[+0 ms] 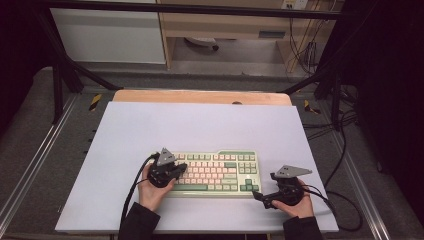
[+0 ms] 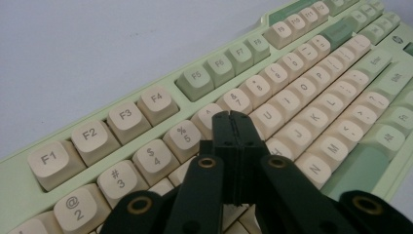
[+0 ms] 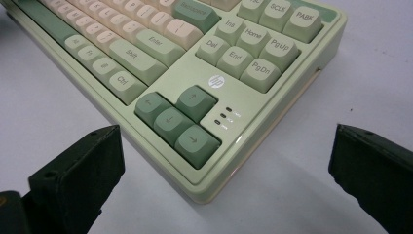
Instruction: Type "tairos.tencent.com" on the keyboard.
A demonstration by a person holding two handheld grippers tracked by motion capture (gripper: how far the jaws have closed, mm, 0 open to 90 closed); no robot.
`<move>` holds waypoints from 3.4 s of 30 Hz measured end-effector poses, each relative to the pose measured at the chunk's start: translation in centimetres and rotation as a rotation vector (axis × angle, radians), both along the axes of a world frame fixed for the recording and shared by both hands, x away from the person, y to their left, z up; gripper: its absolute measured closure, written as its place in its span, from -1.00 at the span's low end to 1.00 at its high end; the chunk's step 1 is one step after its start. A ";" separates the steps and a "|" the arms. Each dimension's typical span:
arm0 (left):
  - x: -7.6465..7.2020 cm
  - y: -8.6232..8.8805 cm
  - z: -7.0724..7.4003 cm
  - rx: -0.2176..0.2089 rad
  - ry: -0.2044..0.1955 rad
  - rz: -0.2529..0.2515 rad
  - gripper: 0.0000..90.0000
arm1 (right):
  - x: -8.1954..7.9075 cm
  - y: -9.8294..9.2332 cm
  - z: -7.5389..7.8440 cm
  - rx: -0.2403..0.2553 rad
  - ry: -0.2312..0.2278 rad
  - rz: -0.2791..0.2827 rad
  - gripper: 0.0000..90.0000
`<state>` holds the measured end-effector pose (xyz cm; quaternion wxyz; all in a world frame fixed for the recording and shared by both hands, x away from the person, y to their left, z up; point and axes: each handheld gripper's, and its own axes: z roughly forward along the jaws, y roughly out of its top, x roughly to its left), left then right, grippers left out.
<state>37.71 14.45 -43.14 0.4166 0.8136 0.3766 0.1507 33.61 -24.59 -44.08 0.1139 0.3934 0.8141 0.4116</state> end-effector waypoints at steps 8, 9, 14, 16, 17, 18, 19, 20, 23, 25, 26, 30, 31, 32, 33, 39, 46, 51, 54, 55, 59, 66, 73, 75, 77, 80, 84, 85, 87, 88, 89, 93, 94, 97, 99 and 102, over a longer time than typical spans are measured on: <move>0.0 0.0 -0.2 -0.002 0.001 0.001 1.00 | 0.0 0.0 0.0 0.001 0.002 0.000 -0.99; 0.0 0.0 -0.2 -0.004 0.003 0.002 1.00 | 0.0 0.0 0.0 0.002 0.002 0.000 -0.99; 0.0 0.0 -0.5 -0.005 0.002 0.002 1.00 | 0.0 0.0 0.0 -0.001 0.006 0.000 -0.99; 0.0 0.0 -0.4 -0.006 0.006 -0.002 1.00 | 0.0 0.0 0.0 -0.003 0.007 -0.001 -0.99; 0.0 0.1 -0.4 -0.006 0.007 -0.004 1.00 | 0.0 0.0 0.0 -0.003 0.007 -0.001 -0.99; 0.0 0.2 -0.3 -0.012 0.004 -0.007 1.00 | 0.0 0.0 0.0 -0.003 0.008 -0.001 -0.99; -0.1 0.2 -0.2 -0.018 0.000 -0.008 1.00 | 0.0 0.0 0.0 -0.004 0.003 0.001 -0.99; -0.2 0.3 -0.1 -0.017 -0.001 -0.009 1.00 | 0.0 0.0 0.0 -0.004 0.003 0.001 -0.99; -0.4 0.4 0.2 -0.020 -0.008 -0.015 1.00 | 0.0 0.0 0.0 -0.004 0.006 0.000 -0.99; -0.6 0.5 0.4 -0.020 -0.012 -0.020 1.00 | 0.0 0.0 -0.1 -0.004 0.006 0.000 -0.99; -0.6 0.6 0.4 -0.018 -0.012 -0.024 1.00 | 0.0 0.0 -0.1 -0.004 0.006 0.000 -0.99; -0.9 0.8 0.8 -0.023 -0.015 -0.035 1.00 | 0.0 0.0 0.0 -0.004 0.009 -0.001 -0.99; -1.0 0.8 0.9 -0.021 -0.015 -0.037 1.00 | 0.0 0.0 0.0 -0.004 0.009 -0.001 -0.99; -1.0 0.9 0.9 -0.021 -0.016 -0.038 1.00 | 0.0 0.0 -0.1 -0.004 0.006 0.002 -0.99; -1.1 1.0 1.0 -0.022 -0.016 -0.042 1.00 | 0.1 0.1 -0.1 -0.004 0.003 0.002 -0.99; -1.6 1.3 1.3 -0.017 -0.023 -0.049 1.00 | 0.0 0.1 -0.1 -0.003 0.006 0.001 -0.99; -1.8 1.9 1.6 -0.022 -0.025 -0.048 1.00 | 0.1 0.1 -0.1 -0.003 0.005 0.003 -0.99; -2.0 2.4 1.7 -0.025 -0.025 -0.040 1.00 | 0.0 0.0 -0.1 -0.002 0.008 0.003 -0.99; -2.1 2.7 1.7 -0.028 -0.026 -0.037 1.00 | 0.0 0.0 -0.1 -0.002 0.007 0.003 -0.99; -2.1 2.7 1.7 -0.029 -0.026 -0.035 1.00 | 0.0 0.0 0.0 -0.002 0.009 0.002 -0.99; -2.2 3.2 1.9 -0.029 -0.032 -0.026 1.00 | 0.0 0.0 0.0 -0.001 0.008 0.003 -0.99; -2.2 4.2 2.0 -0.022 -0.032 0.005 1.00 | 0.0 0.0 0.0 -0.003 0.007 0.002 -0.99; -2.3 5.0 1.4 -0.026 -0.018 0.034 1.00 | 0.0 0.0 0.0 -0.002 0.008 0.003 -0.99; -2.3 5.4 1.1 -0.027 -0.012 0.041 1.00 | 0.0 0.0 0.0 -0.002 0.010 0.001 -0.99; -2.3 5.6 0.8 -0.029 -0.004 0.049 1.00 | 0.0 0.0 0.0 -0.003 0.008 0.002 -0.99; -2.3 5.9 0.5 -0.027 0.003 0.058 1.00 | 0.0 0.1 -0.1 -0.004 0.007 0.002 -0.99; -2.4 6.1 0.3 -0.014 0.001 0.065 1.00 | 0.1 0.1 -0.1 -0.004 0.006 0.003 -0.99; -2.4 6.1 0.3 -0.016 0.001 0.069 1.00 | 0.0 0.1 -0.1 -0.004 0.007 0.002 -0.99; -2.4 6.2 0.2 -0.011 0.002 0.072 1.00 | 0.0 0.0 -0.1 -0.004 0.008 0.002 -0.99; -2.4 6.2 0.1 -0.005 0.003 0.072 1.00 | 0.0 0.0 -0.1 -0.004 0.008 0.002 -0.99; -2.4 6.2 0.1 -0.003 0.004 0.072 1.00 | 0.0 0.0 -0.1 -0.004 0.007 0.001 -0.99; -2.4 6.2 -0.1 0.000 0.007 0.072 1.00 | 0.0 0.1 -0.1 -0.004 0.007 0.001 -0.99; -2.4 6.3 -0.1 -0.001 0.006 0.072 1.00 | 0.0 0.1 -0.1 -0.005 0.007 0.001 -0.99; -2.4 6.3 -0.1 -0.003 0.005 0.071 1.00 | 0.0 0.1 -0.1 -0.005 0.007 0.001 -0.99; -2.4 6.4 -0.2 -0.004 0.004 0.070 1.00 | 0.0 0.1 -0.1 -0.005 0.008 0.001 -0.99; -2.3 6.3 -0.4 0.003 0.008 0.069 1.00 | 0.0 0.0 -0.1 -0.004 0.006 0.002 -0.99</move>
